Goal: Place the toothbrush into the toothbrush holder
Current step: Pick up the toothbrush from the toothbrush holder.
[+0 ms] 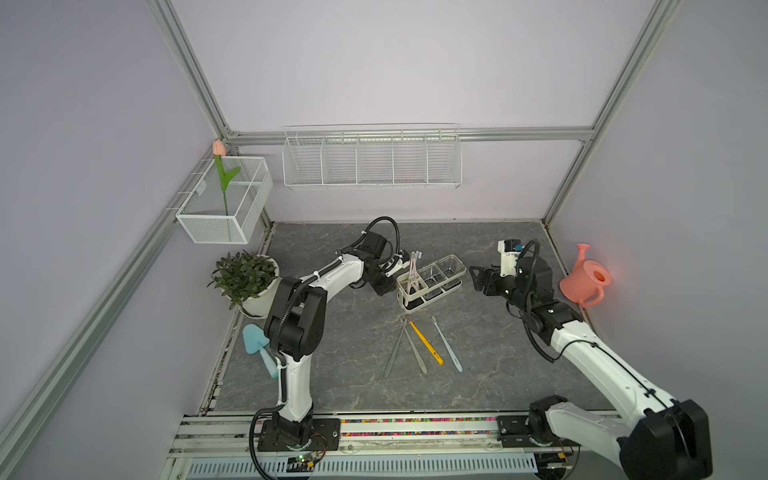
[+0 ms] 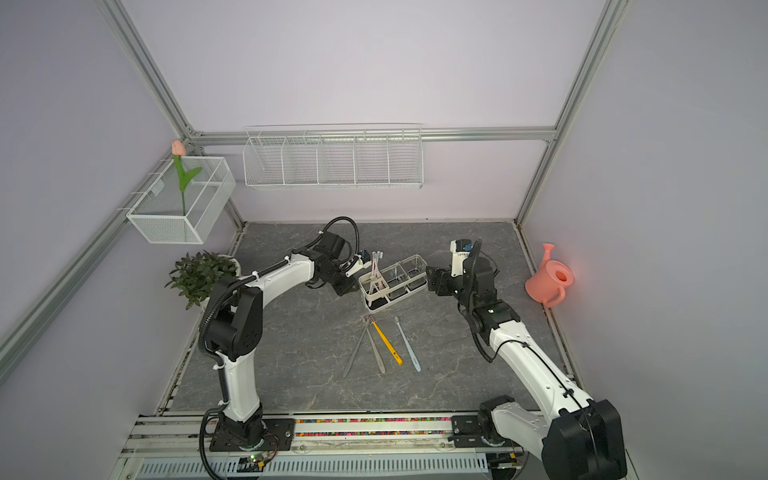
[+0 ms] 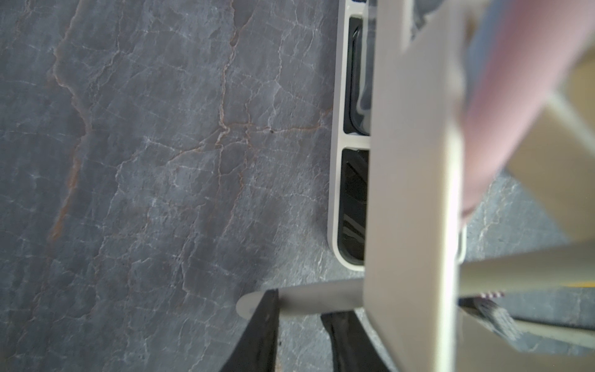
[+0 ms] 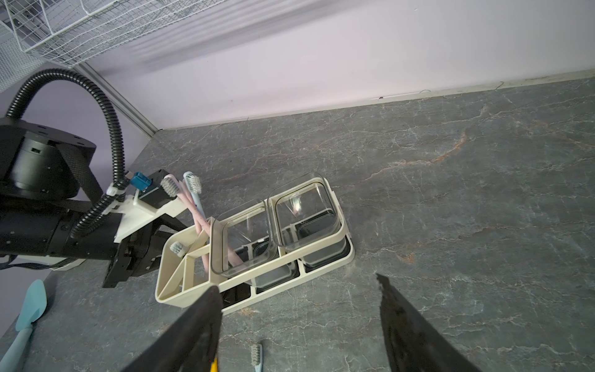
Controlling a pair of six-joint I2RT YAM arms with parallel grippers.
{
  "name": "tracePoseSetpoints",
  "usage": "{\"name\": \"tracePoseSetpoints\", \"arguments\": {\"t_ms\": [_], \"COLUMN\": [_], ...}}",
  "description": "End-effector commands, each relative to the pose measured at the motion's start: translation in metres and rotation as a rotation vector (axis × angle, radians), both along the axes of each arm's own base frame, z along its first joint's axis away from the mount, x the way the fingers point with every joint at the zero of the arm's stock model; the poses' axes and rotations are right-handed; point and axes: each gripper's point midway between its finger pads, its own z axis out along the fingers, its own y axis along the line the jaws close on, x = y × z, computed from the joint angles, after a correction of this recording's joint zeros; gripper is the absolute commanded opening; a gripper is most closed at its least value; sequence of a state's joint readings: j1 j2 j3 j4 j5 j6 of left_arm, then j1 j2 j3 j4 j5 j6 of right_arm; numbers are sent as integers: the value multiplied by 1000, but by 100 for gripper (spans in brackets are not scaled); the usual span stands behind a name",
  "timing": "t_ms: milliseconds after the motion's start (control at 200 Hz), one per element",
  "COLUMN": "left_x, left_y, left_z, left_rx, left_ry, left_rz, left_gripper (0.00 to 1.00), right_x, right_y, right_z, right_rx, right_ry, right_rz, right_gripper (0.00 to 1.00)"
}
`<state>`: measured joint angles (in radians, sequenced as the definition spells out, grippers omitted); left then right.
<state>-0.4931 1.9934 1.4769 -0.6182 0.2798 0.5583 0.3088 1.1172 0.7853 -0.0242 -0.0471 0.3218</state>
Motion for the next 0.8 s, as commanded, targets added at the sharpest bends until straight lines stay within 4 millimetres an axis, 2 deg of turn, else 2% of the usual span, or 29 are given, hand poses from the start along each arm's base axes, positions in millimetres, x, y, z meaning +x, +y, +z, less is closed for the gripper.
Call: {"name": "tracePoseSetpoints", "arguments": {"t_ms": [0, 205, 415, 550, 795], "left_x": [-16, -32, -33, -36, -40], "left_y": [1, 1, 9, 14, 20], "left_z": [-4, -11, -6, -10, -11], "left_rx": [26, 57, 63, 80, 93], "left_ry": [28, 51, 16, 17, 8], "left_rz": [-6, 12, 48, 67, 86], "left_gripper": [29, 26, 23, 22, 14], "right_x": [6, 15, 21, 23, 22], "right_y": [5, 15, 24, 26, 26], "right_z": [6, -3, -5, -3, -3], "right_rx": [21, 50, 73, 76, 68], "right_ry": [-21, 24, 39, 38, 45], "right_rz": [19, 48, 74, 84, 86], "right_gripper": [79, 79, 79, 79, 79]}}
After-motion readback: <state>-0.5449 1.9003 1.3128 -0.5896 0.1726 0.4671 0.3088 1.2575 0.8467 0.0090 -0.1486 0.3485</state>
